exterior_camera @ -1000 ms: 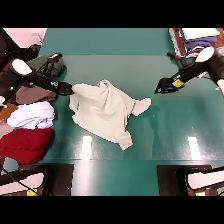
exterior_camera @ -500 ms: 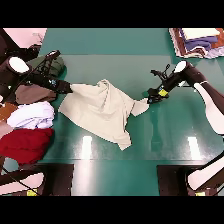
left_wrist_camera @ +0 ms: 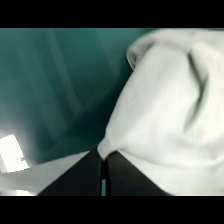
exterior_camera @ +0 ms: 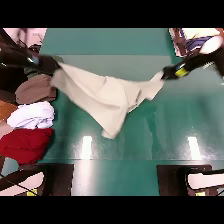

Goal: Fold the shirts.

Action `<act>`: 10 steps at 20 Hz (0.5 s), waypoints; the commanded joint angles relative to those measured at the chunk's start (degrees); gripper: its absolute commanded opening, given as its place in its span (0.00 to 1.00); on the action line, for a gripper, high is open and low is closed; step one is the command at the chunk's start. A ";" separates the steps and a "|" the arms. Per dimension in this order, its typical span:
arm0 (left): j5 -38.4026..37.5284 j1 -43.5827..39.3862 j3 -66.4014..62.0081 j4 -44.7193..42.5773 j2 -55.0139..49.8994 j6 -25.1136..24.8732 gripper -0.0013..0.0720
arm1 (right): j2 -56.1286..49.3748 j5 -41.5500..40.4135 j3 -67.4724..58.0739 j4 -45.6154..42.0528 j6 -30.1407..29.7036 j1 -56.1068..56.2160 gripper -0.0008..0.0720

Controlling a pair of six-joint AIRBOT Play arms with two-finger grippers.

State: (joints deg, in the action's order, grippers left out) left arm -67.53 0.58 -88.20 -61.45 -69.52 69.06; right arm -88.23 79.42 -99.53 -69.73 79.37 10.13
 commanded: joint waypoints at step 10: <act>-0.35 0.39 -28.02 0.68 12.07 -0.44 0.05 | 29.07 -10.75 -12.92 -2.34 0.76 -10.36 0.03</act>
State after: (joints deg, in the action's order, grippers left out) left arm -68.20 0.93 -113.08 -60.99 -59.64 68.62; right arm -65.19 71.77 -114.24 -71.96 79.88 1.93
